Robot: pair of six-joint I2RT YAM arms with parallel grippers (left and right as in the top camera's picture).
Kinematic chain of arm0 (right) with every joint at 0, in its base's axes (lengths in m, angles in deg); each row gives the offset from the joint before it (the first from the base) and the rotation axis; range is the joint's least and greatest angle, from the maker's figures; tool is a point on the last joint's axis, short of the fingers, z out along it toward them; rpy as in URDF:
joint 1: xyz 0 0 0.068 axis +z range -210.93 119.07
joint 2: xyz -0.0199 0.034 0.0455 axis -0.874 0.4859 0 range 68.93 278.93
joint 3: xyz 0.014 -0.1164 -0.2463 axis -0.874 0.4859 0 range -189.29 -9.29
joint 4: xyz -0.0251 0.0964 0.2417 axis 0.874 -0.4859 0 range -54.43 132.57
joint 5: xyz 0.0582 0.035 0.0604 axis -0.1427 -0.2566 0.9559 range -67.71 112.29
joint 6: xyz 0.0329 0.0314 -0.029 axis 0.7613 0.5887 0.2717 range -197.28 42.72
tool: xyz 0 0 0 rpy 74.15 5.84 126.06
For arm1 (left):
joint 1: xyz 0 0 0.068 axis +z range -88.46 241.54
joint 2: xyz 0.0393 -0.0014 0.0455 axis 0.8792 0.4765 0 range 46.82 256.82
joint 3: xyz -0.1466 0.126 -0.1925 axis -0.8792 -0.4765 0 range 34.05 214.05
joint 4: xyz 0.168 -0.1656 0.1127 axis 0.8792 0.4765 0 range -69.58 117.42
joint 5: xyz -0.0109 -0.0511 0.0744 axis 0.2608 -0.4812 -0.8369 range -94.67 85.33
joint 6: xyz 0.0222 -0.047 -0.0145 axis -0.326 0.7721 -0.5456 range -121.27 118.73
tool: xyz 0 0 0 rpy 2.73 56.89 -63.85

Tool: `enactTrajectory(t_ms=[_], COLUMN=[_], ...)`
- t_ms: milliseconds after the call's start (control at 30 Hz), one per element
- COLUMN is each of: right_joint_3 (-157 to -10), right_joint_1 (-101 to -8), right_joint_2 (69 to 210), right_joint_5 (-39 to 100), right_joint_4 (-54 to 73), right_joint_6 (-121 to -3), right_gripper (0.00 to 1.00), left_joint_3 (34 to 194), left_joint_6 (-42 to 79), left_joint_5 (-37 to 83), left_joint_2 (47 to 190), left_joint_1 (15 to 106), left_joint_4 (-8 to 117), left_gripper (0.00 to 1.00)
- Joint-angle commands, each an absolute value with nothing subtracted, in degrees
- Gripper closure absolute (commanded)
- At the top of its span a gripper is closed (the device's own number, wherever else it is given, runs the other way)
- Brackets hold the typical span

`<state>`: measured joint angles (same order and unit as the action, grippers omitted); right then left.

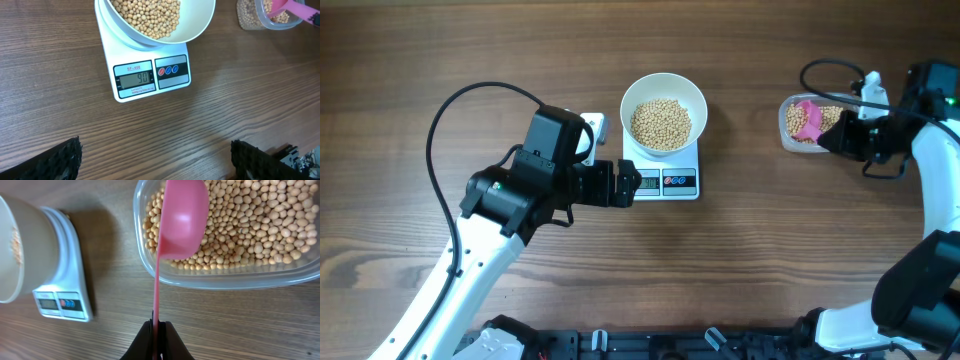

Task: Scoop item into bowl and weigh 150g on scale
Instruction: 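Lower the scoop into the tub and scoop up soybeans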

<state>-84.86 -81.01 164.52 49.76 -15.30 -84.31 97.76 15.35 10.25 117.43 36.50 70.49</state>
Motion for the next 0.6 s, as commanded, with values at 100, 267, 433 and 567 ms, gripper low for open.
enactTrajectory(t_ms=[100, 267, 433, 567], right_joint_3=[-85.7, -85.7, -85.7, -85.6], right_joint_1=[-84.7, -86.8, -88.5, -91.1], right_joint_2=[165.2, 165.2, 166.0, 167.2], right_joint_5=[55.4, 55.9, 59.2, 62.9], right_joint_4=[-15.6, -15.6, -16.1, -16.6], right_joint_6=[-80.8, -80.0, -80.1, -80.2], right_gripper=[0.96, 0.96, 0.96, 0.96], left_joint_3=[97.5, 97.5, 97.5, 97.5], left_joint_6=[14.2, 14.2, 14.2, 14.2], left_joint_5=[10.7, 10.7, 10.7, 10.7], left_joint_2=[117.7, 117.7, 117.7, 117.7], left_joint_1=[36.2, 36.2, 36.2, 36.2], left_joint_4=[70.3, 70.4, 70.4, 70.4], left_gripper=[0.0, 0.0, 0.0, 0.0])
